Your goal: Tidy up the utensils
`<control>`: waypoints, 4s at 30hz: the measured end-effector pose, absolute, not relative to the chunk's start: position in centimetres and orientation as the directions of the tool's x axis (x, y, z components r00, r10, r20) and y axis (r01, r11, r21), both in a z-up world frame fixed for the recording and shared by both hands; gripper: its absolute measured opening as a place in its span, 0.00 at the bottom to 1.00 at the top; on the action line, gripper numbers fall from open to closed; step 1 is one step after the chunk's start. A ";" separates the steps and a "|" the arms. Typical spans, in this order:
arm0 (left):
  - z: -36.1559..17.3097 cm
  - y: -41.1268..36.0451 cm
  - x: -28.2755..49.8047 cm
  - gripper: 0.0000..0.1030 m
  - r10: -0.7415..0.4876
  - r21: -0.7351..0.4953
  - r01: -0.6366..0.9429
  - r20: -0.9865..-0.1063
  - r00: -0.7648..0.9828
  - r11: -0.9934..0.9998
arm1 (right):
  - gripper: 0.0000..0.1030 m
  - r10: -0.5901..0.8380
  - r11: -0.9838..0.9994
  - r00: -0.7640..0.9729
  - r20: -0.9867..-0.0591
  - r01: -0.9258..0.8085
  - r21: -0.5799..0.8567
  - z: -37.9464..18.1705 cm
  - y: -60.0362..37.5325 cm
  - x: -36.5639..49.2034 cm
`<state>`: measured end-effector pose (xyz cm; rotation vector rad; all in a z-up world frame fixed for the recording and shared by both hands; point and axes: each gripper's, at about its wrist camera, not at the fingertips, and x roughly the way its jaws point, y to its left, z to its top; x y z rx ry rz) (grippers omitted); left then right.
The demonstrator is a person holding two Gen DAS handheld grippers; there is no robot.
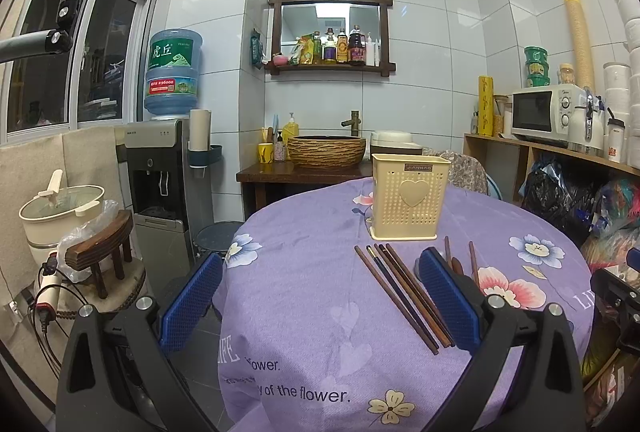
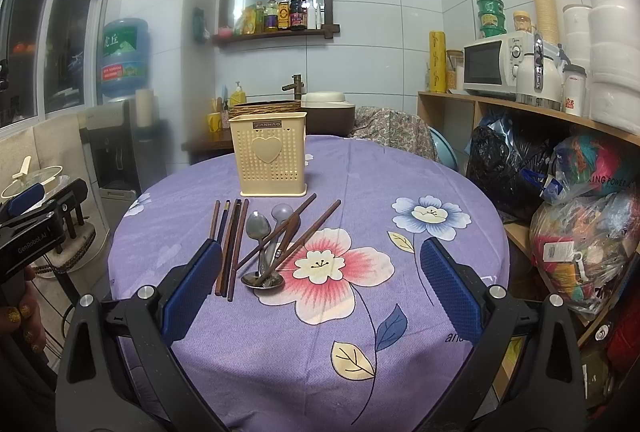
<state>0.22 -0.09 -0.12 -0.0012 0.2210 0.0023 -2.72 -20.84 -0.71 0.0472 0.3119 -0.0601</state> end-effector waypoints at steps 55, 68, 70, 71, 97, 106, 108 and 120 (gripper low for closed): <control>-2.1 1.2 2.1 0.95 -0.035 -0.033 0.025 -0.346 0.938 0.999 | 0.95 -0.078 0.996 0.921 -0.383 0.087 0.007 -2.4 -21.0 -0.8; -5.4 0.9 11.5 0.92 -0.126 -0.041 0.129 -0.617 0.776 0.991 | 0.95 -0.115 0.992 0.822 -0.557 0.129 -0.014 -5.4 -23.4 6.6; -5.5 0.7 13.5 0.87 -0.143 -0.057 0.140 -0.653 0.744 0.988 | 0.95 -0.106 0.992 0.807 -0.582 0.125 -0.008 -5.7 -23.7 7.8; -5.5 0.6 14.3 0.84 -0.146 -0.059 0.143 -0.667 0.731 0.988 | 0.95 -0.104 0.992 0.803 -0.587 0.123 -0.008 -5.6 -23.9 8.5; -7.2 -4.5 23.8 0.39 -0.116 -0.047 0.135 -0.815 0.568 0.990 | 0.95 -0.086 0.996 0.796 -0.599 0.086 -0.028 -5.0 -23.0 12.9; -7.1 -3.7 27.3 0.32 -0.131 -0.043 0.172 -0.832 0.539 0.984 | 0.95 0.001 0.998 0.769 -0.639 0.042 0.052 -4.8 -24.2 15.8; -7.0 -3.6 28.0 0.28 -0.133 -0.046 0.173 -0.834 0.535 0.984 | 0.95 0.033 0.994 0.749 -0.661 0.042 0.098 -4.8 -24.9 17.5; -7.2 -4.5 28.7 0.14 -0.145 -0.046 0.196 -0.835 0.531 0.979 | 0.69 0.054 0.992 0.616 -0.786 0.054 0.110 -6.0 -24.7 28.0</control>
